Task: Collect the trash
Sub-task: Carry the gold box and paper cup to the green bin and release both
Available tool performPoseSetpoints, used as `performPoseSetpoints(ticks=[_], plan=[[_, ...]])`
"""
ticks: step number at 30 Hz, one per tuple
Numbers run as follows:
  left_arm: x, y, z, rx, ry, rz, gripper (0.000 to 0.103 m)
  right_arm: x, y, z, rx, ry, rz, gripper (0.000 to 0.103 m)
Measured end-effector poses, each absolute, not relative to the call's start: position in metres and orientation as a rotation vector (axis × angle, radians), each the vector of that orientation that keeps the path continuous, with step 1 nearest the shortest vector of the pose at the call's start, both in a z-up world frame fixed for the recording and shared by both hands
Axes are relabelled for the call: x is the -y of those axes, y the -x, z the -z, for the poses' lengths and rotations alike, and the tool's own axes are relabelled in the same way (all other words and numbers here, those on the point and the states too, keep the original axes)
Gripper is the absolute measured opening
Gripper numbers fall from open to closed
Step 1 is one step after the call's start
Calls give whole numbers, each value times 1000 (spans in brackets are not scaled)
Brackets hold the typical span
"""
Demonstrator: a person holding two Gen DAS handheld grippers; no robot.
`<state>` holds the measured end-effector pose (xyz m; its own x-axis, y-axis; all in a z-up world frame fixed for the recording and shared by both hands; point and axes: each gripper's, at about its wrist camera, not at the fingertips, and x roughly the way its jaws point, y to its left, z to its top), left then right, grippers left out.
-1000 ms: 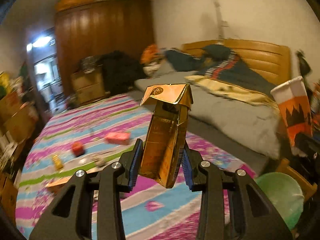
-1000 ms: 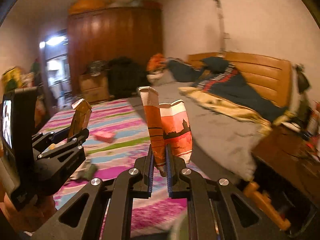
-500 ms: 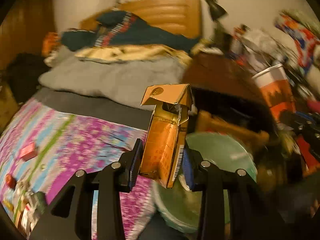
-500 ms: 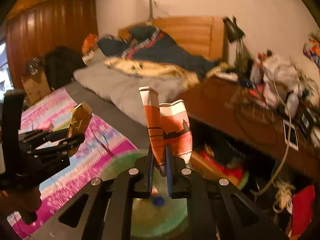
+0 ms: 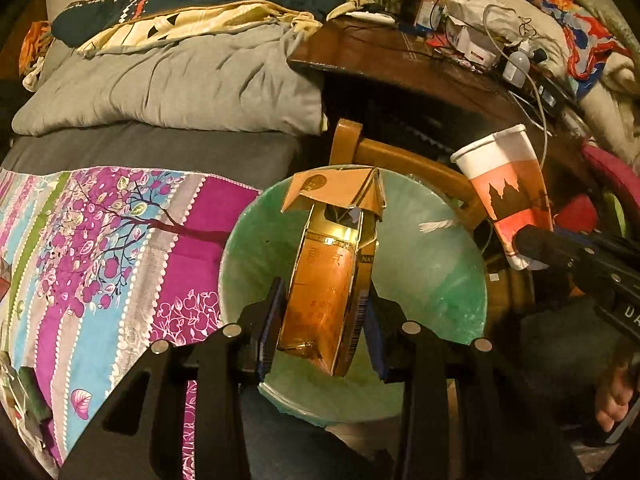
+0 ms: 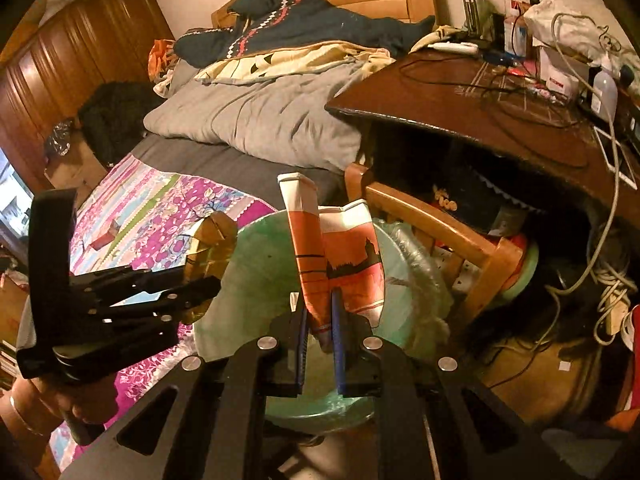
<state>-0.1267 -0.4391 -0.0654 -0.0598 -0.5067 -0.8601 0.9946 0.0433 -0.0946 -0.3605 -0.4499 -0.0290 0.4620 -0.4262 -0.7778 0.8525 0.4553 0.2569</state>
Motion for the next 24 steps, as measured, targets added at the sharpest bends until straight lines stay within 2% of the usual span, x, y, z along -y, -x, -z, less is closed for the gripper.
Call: performPoseSetpoints(ticks=[5, 7, 8, 9, 24], plan=[[445, 129, 63, -887, -748, 1419, 39, 456, 355, 21, -688, -736, 861, 12], [447, 131, 65, -898, -765, 1430, 49, 459, 350, 24, -711, -725, 859, 32], [447, 132, 67, -895, -783, 1414, 65, 458, 349, 23, -717, -718, 874, 52], [446, 132, 68, -877, -787, 1392, 70, 459, 351, 22, -710, -711, 889, 56], [439, 128, 56, -775, -765, 1322, 70, 457, 353, 21, -698, -704, 903, 56]])
